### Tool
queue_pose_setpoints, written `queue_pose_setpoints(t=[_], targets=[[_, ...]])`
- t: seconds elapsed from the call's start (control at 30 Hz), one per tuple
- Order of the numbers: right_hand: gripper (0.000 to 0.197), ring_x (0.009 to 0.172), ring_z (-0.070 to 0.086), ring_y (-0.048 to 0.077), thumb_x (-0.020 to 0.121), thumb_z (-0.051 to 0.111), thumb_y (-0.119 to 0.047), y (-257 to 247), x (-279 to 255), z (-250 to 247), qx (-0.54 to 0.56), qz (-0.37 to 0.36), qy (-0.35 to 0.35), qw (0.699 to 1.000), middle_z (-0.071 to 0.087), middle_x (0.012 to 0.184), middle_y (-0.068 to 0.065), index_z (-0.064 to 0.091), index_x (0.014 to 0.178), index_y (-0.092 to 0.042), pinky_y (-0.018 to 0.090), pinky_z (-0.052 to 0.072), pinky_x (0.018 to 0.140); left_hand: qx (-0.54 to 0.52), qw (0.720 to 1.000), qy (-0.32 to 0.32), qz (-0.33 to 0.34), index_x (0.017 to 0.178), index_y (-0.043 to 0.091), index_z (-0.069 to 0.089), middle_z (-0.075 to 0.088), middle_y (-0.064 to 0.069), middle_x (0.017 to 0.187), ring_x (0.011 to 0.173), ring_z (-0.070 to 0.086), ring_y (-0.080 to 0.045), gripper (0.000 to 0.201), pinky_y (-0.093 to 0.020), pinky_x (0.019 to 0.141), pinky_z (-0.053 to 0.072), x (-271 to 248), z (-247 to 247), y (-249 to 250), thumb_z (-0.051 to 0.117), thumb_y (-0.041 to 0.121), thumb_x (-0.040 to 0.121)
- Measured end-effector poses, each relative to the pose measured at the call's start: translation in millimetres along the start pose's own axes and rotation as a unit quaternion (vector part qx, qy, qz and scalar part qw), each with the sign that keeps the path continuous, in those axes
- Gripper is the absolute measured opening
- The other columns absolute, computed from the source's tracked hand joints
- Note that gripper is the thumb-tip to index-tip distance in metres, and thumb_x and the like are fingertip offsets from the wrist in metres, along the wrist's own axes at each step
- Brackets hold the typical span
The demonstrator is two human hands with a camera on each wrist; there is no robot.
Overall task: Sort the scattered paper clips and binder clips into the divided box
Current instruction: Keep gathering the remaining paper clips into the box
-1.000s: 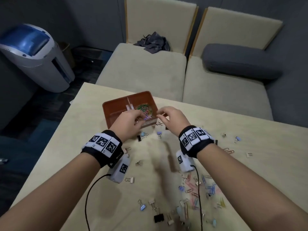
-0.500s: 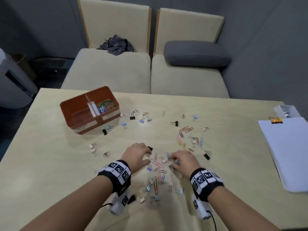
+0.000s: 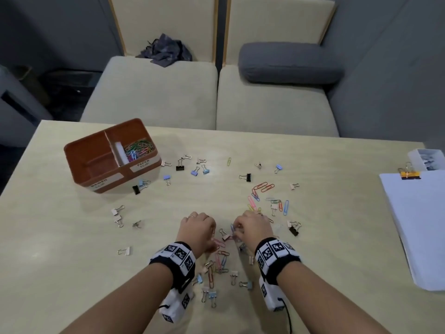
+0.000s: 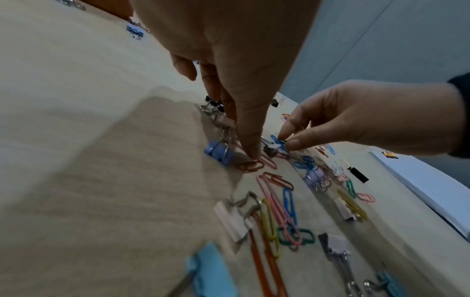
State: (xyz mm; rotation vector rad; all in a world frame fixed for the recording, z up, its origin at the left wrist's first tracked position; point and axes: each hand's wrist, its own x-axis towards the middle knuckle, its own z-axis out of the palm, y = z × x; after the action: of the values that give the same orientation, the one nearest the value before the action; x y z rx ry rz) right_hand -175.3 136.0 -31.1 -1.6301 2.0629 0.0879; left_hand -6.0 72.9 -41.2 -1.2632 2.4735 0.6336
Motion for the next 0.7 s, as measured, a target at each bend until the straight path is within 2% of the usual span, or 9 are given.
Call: queue_pose_setpoints(t=[0.17,0.33,0.47,0.53,0.6,0.7], targets=[[0.011,0.107,0.051,0.019,0.088,0.059,-0.035,3,10,1,0.009,-0.001,-0.027,1.000,0.059,0.105,-0.005,0.066,0.095,-0.030,0.037,0.035,0.095,-0.004,1.000,-0.006,0.005,0.107,0.030,0.057,0.060,0.006,0.113,0.111,0.048,-0.021,0.027,-0.034,0.088,0.035,6,1,2,0.060,0.035,0.081],[0.009,0.106,0.051,0.019,0.087,0.061,-0.033,1,14,-5,-0.015,-0.026,-0.067,0.997,0.060,0.103,-0.006,0.069,0.085,-0.029,0.041,0.032,0.101,-0.006,0.999,-0.028,0.017,0.107,0.030,0.059,0.064,0.006,0.110,0.113,0.047,-0.019,0.026,-0.035,0.091,0.033,8,-2,-5,0.060,0.041,0.084],[0.011,0.100,0.056,0.019,0.087,0.056,-0.025,4,11,-9,0.010,-0.023,-0.045,0.999,0.064,0.098,-0.006,0.060,0.078,-0.029,0.039,0.036,0.100,0.008,0.999,-0.037,0.016,0.100,0.032,0.063,0.064,0.008,0.104,0.109,0.047,-0.019,0.020,-0.035,0.088,0.034,10,-6,-11,0.058,0.044,0.085],[0.010,0.097,0.058,0.019,0.088,0.054,-0.022,9,7,-9,0.044,-0.022,-0.036,0.998,0.067,0.096,-0.005,0.057,0.081,-0.027,0.037,0.036,0.100,0.012,0.999,-0.033,0.019,0.099,0.033,0.064,0.063,0.009,0.105,0.108,0.047,-0.018,0.018,-0.034,0.088,0.034,11,-8,-14,0.058,0.043,0.086],[0.006,0.095,0.059,0.019,0.089,0.055,-0.021,14,3,-6,0.079,-0.025,-0.026,0.996,0.068,0.095,-0.005,0.060,0.088,-0.024,0.036,0.037,0.100,0.015,0.999,-0.035,0.026,0.098,0.033,0.065,0.060,0.009,0.107,0.108,0.046,-0.018,0.016,-0.034,0.088,0.034,11,-10,-14,0.057,0.041,0.086],[0.018,0.099,0.060,0.018,0.091,0.053,-0.023,15,-1,-5,0.089,-0.035,-0.012,0.995,0.069,0.100,-0.006,0.065,0.103,-0.027,0.035,0.039,0.098,0.010,0.999,-0.035,0.035,0.096,0.032,0.064,0.059,0.010,0.107,0.107,0.046,-0.019,0.014,-0.035,0.087,0.033,11,-10,-14,0.056,0.037,0.086]])
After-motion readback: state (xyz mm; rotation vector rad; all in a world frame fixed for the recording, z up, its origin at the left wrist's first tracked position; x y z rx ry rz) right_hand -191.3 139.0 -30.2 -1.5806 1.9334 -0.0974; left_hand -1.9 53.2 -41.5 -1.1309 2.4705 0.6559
